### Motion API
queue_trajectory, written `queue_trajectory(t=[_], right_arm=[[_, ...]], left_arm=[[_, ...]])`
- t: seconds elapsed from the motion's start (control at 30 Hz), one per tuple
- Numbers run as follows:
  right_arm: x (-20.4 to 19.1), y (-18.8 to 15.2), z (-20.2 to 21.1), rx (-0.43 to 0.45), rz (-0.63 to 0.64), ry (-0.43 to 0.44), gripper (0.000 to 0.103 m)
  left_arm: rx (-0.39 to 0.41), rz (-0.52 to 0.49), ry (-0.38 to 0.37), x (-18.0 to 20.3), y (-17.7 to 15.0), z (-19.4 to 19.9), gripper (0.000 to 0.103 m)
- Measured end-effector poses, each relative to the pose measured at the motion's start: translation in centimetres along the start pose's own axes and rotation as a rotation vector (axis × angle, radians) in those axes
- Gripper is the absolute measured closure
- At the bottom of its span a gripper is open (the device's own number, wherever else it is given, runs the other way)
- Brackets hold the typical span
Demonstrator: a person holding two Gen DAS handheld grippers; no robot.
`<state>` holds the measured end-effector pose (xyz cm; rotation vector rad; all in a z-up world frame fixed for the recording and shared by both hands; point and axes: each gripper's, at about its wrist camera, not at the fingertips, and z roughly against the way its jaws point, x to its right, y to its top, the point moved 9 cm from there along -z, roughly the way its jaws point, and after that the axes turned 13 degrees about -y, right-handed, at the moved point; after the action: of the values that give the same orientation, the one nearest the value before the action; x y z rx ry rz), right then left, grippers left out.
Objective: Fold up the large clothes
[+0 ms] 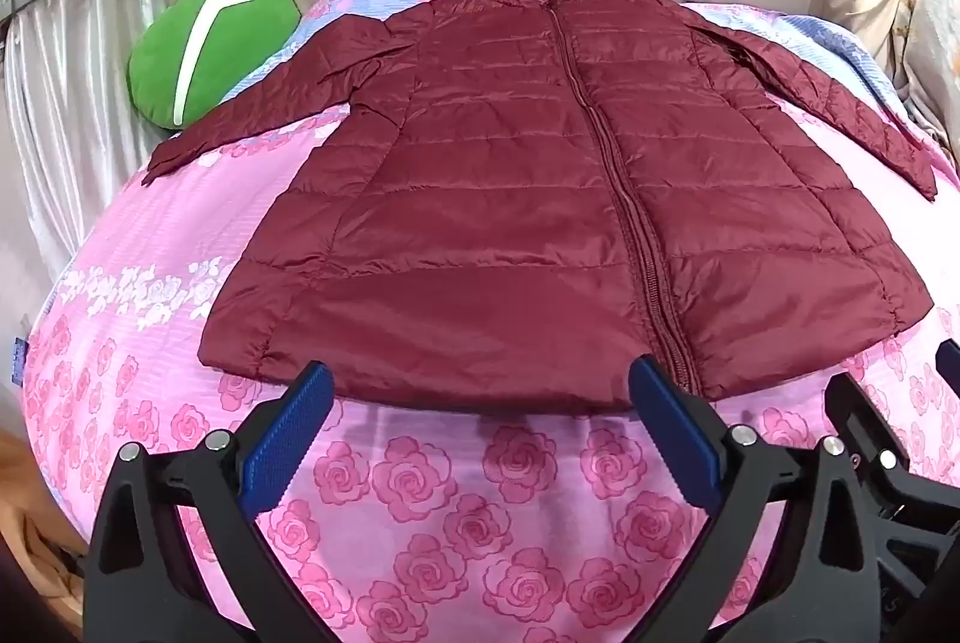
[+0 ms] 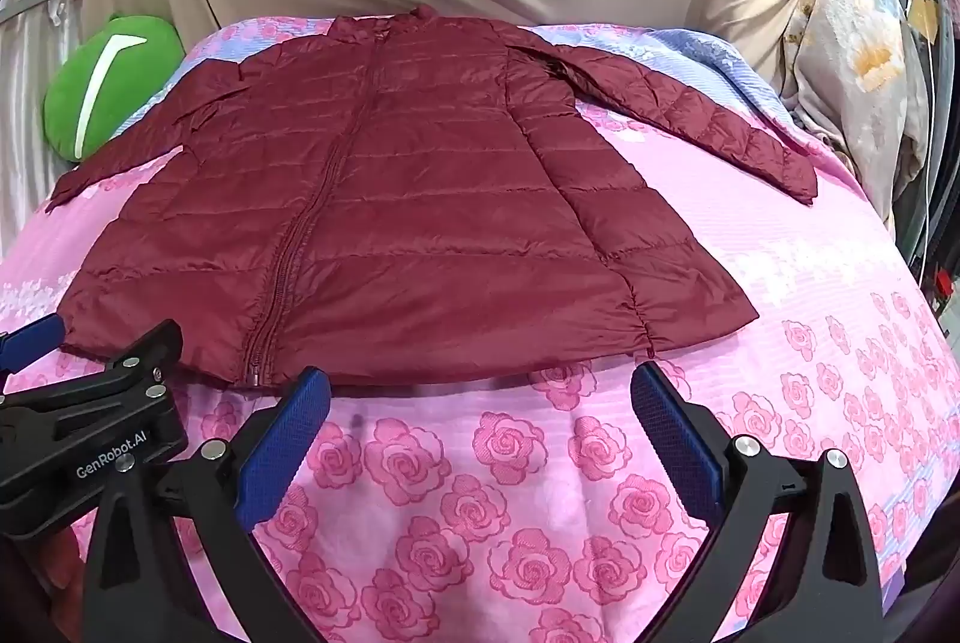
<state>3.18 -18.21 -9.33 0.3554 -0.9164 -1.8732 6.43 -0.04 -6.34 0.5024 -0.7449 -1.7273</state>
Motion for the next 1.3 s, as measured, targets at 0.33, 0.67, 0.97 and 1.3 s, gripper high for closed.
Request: queue_trajectory(t=[0.33,0.67,0.97,1.3], right_arm=[[0.7,0.0,0.0,-0.011,-0.008,0.008,0.005],[0.0,-0.1,-0.3,-0.014,-0.001,0.0,0.005],[0.1,-0.1,-0.4,-0.016,0.0,0.0,0.005],[0.1,-0.2,-0.5,-0.018,0.0,0.0,0.005]], left_arm=[[-0.001,0.004,-0.006,0.0,-0.2,-0.4,0.007],[-0.007,0.005,-0.007,0.1,-0.1,-0.6,0.007],[-0.005,0.003,-0.002,-0.2,-0.5,-0.9,0.007],[-0.007,0.001,0.001,-0.4,-0.5,-1.1,0.008]])
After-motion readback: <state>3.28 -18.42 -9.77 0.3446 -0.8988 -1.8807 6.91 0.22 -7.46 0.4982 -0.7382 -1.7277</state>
